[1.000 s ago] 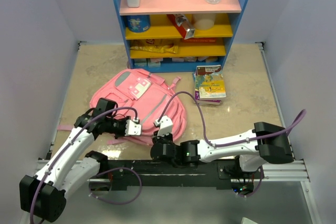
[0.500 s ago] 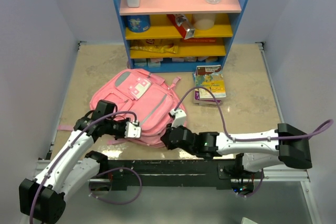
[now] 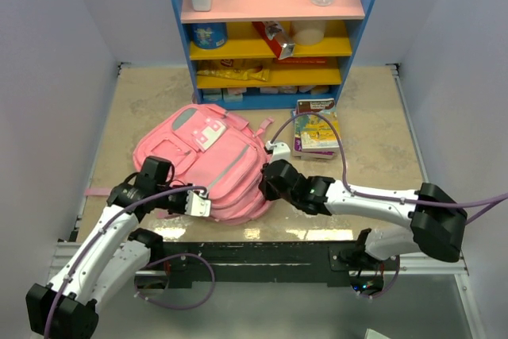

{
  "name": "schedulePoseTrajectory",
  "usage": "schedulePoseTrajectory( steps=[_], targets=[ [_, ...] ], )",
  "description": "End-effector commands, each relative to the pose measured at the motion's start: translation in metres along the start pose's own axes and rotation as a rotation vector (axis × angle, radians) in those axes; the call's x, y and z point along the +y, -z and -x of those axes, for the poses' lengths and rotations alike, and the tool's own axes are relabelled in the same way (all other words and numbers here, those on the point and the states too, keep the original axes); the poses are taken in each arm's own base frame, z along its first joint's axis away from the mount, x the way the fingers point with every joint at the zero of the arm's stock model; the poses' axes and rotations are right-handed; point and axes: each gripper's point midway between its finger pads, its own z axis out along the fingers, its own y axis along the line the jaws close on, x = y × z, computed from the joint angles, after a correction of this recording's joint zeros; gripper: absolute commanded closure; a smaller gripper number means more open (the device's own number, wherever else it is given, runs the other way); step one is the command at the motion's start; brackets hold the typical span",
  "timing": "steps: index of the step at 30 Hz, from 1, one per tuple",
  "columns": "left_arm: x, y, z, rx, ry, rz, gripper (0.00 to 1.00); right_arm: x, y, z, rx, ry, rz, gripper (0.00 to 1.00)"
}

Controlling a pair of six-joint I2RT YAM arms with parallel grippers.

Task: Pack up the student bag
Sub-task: Zip the student bag at the center of the board.

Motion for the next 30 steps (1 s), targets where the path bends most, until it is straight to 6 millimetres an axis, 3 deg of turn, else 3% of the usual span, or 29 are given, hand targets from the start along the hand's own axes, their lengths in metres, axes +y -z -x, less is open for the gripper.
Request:
schedulePoseTrajectory(
  steps=[1,5,11,14,15,17,18,19,20,21,22,23,24,26,30],
  targets=[
    [-0.006,0.008,-0.032,0.151,-0.004,0.023,1.0,-0.02,-0.004,0.031,-0.061,0.092,-0.113,1.0],
    [-0.009,0.011,-0.033,0.159,-0.016,0.016,1.0,-0.033,-0.017,0.048,-0.102,0.096,-0.173,1.0],
    [-0.016,0.017,-0.043,0.217,-0.036,0.007,1.0,-0.052,-0.034,0.056,-0.137,0.087,-0.232,1.0],
    [-0.008,0.022,-0.041,0.229,0.039,0.055,1.0,-0.043,-0.04,0.053,-0.125,0.088,-0.18,1.0],
    [-0.007,0.021,-0.039,0.227,0.094,0.035,0.87,-0.04,-0.041,0.049,-0.113,0.092,-0.156,1.0],
    [0.008,0.028,-0.013,0.151,0.179,0.044,0.82,-0.023,-0.04,0.044,-0.094,0.081,-0.066,1.0],
    [0.011,0.027,-0.005,0.125,0.207,0.014,0.63,-0.021,-0.039,0.038,-0.084,0.087,-0.046,1.0],
    [0.027,0.034,0.021,0.042,0.211,0.034,0.59,-0.015,-0.037,0.038,-0.089,0.085,-0.019,1.0],
    [0.038,0.037,0.033,0.004,0.214,0.053,0.5,-0.007,-0.034,0.034,-0.077,0.091,0.021,1.0],
    [0.048,0.037,0.042,-0.023,0.23,0.053,0.48,-0.003,-0.032,0.03,-0.066,0.092,0.042,1.0],
    [0.062,0.045,0.062,-0.087,0.244,0.076,0.41,0.004,-0.03,0.028,-0.063,0.09,0.073,1.0],
    [0.076,0.045,0.072,-0.127,0.25,0.099,0.24,0.01,-0.028,0.024,-0.049,0.091,0.109,1.0],
    [0.088,0.049,0.083,-0.163,0.263,0.127,0.0,0.014,-0.024,0.021,-0.047,0.09,0.134,1.0],
    [0.104,0.05,0.102,-0.252,0.32,0.158,0.0,0.021,-0.02,0.02,-0.051,0.076,0.174,1.0],
    [0.101,0.033,0.13,-0.309,0.317,0.129,0.0,0.021,-0.02,0.01,-0.027,0.074,0.201,1.0]
  ],
)
